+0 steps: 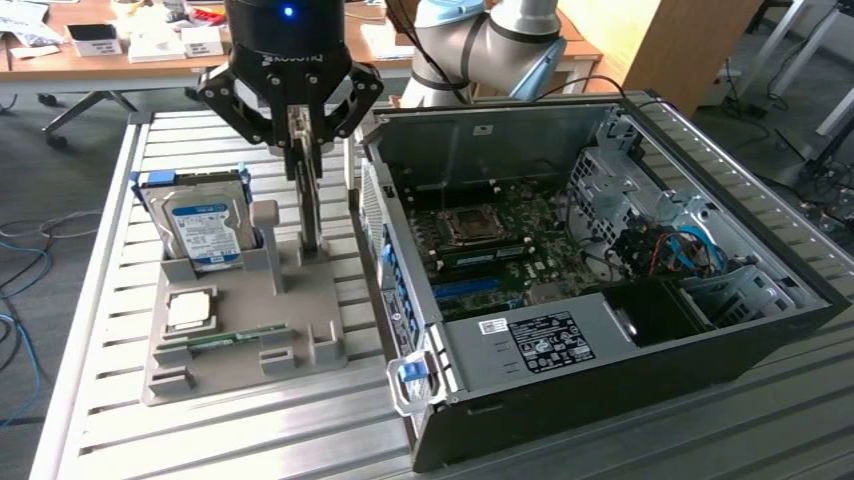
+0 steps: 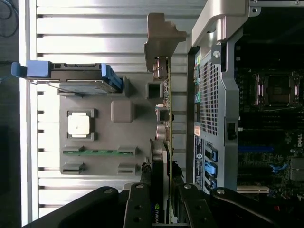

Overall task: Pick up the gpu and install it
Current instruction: 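Pick up the gpu and move the gpu toward the slot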

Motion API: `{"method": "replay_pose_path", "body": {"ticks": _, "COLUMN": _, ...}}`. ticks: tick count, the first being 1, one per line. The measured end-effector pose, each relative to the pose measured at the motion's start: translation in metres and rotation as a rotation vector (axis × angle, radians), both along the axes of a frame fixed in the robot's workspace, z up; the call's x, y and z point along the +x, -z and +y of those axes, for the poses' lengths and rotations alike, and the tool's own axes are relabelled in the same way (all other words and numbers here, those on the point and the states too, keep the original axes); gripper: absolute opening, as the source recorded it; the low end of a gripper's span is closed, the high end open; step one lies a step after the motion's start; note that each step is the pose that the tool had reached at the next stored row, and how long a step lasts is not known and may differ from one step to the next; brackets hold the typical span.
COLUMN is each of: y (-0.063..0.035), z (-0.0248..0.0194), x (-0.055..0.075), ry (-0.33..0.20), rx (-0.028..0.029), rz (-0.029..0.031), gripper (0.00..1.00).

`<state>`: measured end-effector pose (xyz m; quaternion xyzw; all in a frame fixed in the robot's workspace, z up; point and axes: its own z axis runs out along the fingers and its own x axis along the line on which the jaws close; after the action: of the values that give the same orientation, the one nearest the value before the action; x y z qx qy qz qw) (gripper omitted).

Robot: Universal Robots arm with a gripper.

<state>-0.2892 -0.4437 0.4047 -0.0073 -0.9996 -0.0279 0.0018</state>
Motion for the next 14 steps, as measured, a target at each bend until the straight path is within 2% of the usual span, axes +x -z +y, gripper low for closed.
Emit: {"method": "replay_pose_path", "body": {"ticks": 14, "y": -0.0022, "z": 0.0, "x": 0.0, "ry": 0.0, "rx": -0.0001, "rz": 0.0, "gripper": 0.27}}
